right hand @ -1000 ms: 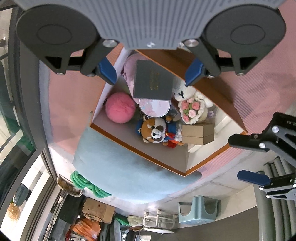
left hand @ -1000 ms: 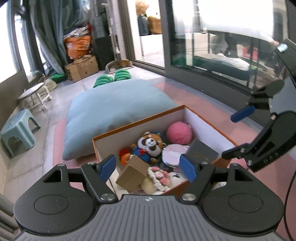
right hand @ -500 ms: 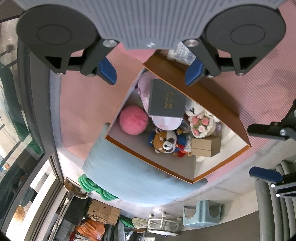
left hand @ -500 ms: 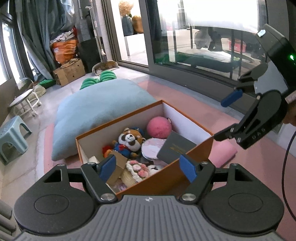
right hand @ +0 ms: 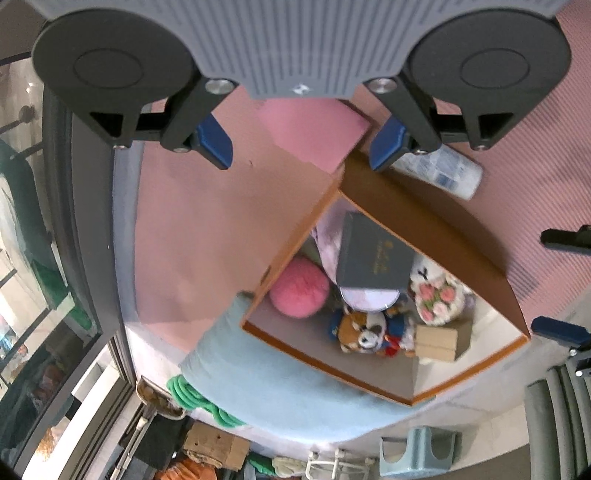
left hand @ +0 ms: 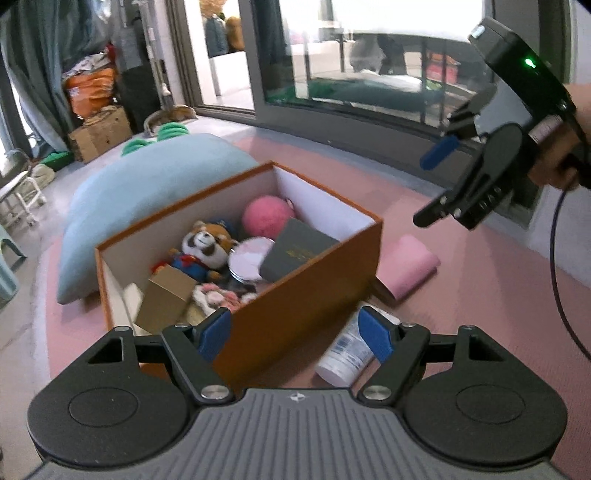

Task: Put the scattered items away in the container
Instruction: 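Withdraw both tools from the shoebox toward the white tube and pink sponge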

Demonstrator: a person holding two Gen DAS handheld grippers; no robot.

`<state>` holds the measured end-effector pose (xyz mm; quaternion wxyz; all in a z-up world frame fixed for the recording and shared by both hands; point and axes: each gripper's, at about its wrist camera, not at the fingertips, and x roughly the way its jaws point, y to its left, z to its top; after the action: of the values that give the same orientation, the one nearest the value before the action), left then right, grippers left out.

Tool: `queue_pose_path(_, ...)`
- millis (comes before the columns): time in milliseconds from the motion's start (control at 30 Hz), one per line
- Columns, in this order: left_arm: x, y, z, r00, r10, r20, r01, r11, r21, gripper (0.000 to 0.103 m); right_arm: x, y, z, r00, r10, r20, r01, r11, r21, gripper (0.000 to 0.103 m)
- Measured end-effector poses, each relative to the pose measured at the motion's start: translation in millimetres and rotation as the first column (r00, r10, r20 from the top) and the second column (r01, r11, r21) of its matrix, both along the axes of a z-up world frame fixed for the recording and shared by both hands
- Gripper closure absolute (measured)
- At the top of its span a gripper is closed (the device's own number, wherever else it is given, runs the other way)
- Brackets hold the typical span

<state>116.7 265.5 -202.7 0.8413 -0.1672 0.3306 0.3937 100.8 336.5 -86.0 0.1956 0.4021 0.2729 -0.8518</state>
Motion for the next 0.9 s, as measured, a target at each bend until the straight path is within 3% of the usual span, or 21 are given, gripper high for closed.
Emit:
queue_pose_path(233,18.9,-5.6,-25.2,0.996,-0.081,-0.04,0.08,0.997,-0.024,0.014,-1.4,9.7,-24.0,0.999,0.024,0.023,-0.025,0.999,0.023,0.02)
queue_pose_path(600,45.7,3.3,-62.7,0.988,-0.142,-0.066,0.134,0.985,-0.11,0.014,-10.1,14.3,-59.9,0.99,0.12,0.074,-0.126,0.988,0.087,0.02)
queue_pose_path(900,66.9,14.2,-86.1,0.98,-0.181,-0.08,0.168,0.975,-0.146,0.014,-17.5,18.8,-94.9,0.958,0.253,0.135,-0.272,0.952,0.142,0.019)
